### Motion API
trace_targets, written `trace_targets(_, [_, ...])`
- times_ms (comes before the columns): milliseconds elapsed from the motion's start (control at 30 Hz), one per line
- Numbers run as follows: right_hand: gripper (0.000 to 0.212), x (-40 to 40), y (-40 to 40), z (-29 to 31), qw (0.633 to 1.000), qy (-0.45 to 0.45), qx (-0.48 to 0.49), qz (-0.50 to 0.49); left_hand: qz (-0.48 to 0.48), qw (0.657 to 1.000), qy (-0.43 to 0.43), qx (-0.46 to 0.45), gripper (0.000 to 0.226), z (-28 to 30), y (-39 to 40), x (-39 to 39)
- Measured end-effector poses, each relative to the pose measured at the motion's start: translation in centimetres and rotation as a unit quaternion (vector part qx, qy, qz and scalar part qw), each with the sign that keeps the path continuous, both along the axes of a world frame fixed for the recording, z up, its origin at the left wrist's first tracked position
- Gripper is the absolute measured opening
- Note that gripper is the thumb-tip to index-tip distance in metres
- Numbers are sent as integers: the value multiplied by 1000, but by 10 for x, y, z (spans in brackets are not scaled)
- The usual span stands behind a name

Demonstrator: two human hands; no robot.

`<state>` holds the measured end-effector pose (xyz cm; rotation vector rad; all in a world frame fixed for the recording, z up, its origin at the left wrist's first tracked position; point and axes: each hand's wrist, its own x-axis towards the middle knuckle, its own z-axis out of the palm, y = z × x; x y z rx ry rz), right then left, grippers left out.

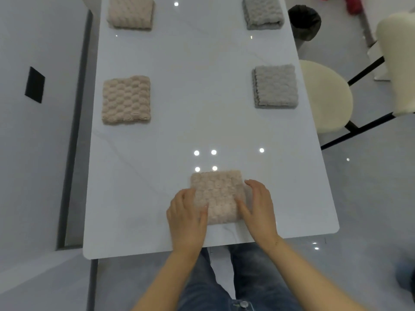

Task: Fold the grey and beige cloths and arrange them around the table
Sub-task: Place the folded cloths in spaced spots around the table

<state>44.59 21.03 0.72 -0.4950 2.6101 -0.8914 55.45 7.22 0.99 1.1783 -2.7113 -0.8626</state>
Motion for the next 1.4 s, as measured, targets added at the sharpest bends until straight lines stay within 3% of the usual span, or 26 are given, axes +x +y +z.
trace_targets(67, [54, -1, 0, -2, 989, 67, 44, 124, -115, 992, -1, -49, 46, -8, 2, -12])
trace_targets(133, [60, -2, 2, -10, 974, 71, 94, 196, -204, 976, -40, -65, 52, -25, 6, -18])
trace_targets(267, [67, -2, 5, -30, 951, 25, 165, 262, -232, 967, -89, -57, 56, -48, -4, -16])
trace_targets(467, [63, 1, 6, -41, 946, 24, 218, 238, -257, 962, -89, -35, 58, -56, -8, -18])
trace_targets(733, [70, 8, -3, -34, 961, -26, 139, 237, -233, 972, -27, -2, 61, -49, -23, -5])
trace_targets(833, [70, 15, -9, -32, 960, -31, 138, 243, -184, 982, -47, 13, 61, -44, -31, 7])
trace_targets(1167, [70, 20, -13, -35, 960, -18, 151, 234, -178, 981, -82, -11, 65, -48, -30, 6])
trace_targets(1400, [63, 19, -15, -22, 968, -26, 137, 209, -164, 983, -80, 28, 67, -34, -37, 0])
